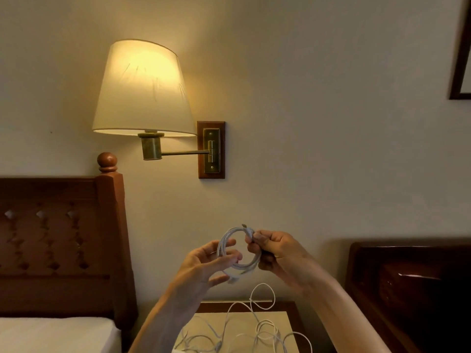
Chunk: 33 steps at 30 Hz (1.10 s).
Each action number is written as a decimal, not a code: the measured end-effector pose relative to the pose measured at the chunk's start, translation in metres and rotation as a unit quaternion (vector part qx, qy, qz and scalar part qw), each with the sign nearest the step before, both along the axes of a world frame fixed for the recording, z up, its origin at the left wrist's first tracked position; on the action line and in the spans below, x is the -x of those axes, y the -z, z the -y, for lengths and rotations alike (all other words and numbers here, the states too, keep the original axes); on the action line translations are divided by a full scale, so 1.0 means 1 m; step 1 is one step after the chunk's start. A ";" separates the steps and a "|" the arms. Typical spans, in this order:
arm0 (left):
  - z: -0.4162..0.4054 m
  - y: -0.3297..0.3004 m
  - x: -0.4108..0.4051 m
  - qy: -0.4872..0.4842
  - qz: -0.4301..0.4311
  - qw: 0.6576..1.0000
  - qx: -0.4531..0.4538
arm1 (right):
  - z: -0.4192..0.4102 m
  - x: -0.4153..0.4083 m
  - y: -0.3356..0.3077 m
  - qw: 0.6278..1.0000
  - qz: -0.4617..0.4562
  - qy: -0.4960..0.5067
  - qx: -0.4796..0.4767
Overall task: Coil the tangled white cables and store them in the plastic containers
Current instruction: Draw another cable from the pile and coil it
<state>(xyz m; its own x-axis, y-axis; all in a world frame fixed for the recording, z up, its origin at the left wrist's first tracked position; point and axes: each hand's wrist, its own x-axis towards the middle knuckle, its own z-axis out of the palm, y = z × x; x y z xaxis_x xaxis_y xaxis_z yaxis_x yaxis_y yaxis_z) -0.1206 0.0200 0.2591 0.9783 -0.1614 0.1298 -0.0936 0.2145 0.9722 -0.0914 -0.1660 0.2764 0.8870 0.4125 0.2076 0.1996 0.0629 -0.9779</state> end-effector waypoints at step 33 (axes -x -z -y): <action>-0.009 -0.001 -0.029 -0.053 0.263 0.935 -0.230 | -0.004 0.006 0.009 0.939 0.219 0.218 0.148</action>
